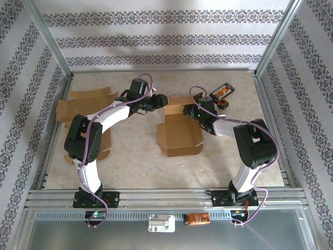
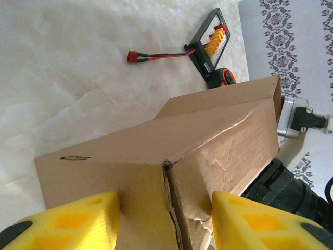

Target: Fold the paper box

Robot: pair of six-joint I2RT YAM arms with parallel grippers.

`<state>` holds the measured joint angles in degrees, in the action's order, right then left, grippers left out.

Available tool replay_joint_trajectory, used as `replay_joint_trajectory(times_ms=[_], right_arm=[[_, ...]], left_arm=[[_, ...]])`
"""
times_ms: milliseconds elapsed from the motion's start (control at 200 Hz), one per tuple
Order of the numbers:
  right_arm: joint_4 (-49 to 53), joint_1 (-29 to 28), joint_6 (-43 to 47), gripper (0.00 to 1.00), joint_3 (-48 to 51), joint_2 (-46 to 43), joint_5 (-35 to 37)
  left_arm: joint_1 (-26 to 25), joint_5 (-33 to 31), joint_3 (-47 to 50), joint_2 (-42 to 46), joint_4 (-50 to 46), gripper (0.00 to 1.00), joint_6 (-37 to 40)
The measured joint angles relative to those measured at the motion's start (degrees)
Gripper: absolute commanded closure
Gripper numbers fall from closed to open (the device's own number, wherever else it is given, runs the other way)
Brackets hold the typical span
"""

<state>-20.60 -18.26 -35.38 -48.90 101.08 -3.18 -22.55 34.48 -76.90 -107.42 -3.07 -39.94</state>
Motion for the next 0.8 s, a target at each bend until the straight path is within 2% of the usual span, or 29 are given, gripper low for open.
replay_joint_trajectory(times_ms=[160, 270, 580, 804], right_arm=[[-3.48, 0.50, -0.92, 0.51, 0.83, 1.03, -2.95], [-5.16, 0.48, -2.56, 0.52, 1.49, 1.09, -4.72], [-8.72, 0.68, -10.16, 0.39, 6.16, 0.85, -11.13], [-2.69, 3.69, -7.50, 0.30, 9.55, -14.43, -12.83]], left_arm=[[0.00, -0.02, -0.26, 0.00, -0.59, 0.52, 0.31], [0.00, -0.02, -0.33, 0.00, -0.70, 0.52, 0.46], [0.00, -0.22, -0.50, 0.00, -0.96, 0.52, 0.72], [0.00, -0.46, -1.03, 0.00, -1.88, 0.52, 0.92]])
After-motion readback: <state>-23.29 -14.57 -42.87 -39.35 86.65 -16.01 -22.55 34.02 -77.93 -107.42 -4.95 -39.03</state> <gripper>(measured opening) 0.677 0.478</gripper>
